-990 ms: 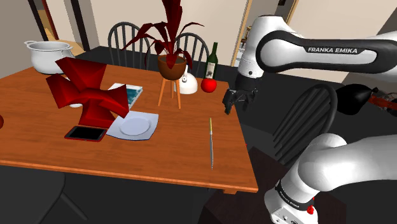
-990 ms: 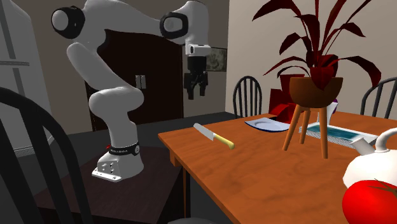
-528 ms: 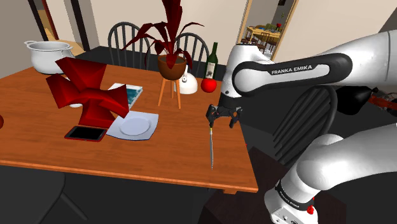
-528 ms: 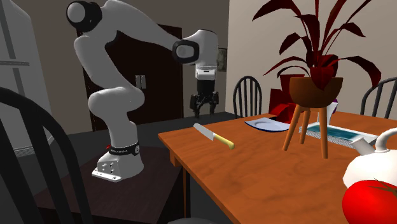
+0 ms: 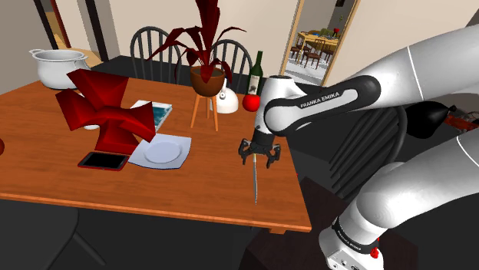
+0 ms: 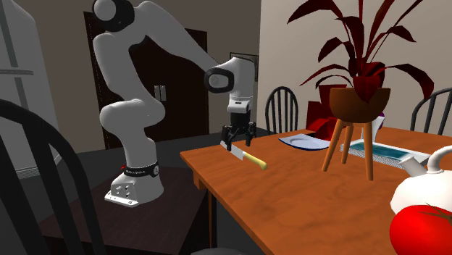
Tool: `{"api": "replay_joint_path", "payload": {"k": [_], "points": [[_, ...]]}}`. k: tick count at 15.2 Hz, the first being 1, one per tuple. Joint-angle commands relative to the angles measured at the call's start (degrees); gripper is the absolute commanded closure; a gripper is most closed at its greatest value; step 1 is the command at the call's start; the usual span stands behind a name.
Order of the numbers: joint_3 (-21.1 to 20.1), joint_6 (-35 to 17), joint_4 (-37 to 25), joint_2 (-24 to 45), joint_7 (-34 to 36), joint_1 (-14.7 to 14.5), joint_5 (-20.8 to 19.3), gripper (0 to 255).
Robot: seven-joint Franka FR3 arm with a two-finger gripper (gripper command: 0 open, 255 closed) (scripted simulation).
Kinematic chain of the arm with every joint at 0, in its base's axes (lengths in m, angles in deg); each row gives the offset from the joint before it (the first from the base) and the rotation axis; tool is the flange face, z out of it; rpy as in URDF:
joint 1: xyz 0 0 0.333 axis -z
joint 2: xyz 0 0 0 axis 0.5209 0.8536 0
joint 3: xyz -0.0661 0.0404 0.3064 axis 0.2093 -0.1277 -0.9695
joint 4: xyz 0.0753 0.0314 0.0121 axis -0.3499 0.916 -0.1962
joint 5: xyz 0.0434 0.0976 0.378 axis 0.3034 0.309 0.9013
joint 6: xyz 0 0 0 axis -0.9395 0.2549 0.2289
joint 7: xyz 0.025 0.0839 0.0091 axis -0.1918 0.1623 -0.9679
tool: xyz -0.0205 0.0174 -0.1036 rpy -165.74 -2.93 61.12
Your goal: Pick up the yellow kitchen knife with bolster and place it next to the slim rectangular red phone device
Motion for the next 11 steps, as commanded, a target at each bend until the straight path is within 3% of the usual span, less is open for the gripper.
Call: {"api": "replay_joint_path", "payload": {"k": [1,4,11], "points": [[-0.33,-1.76,0.55,1.17,0.14,0.01,0.11,0],[-0.78,-4.27,1.44,2.78,0.18,-0.05,0.27,0],[-0.78,-4.26,1.43,2.78,0.18,-0.05,0.27,0]]}}
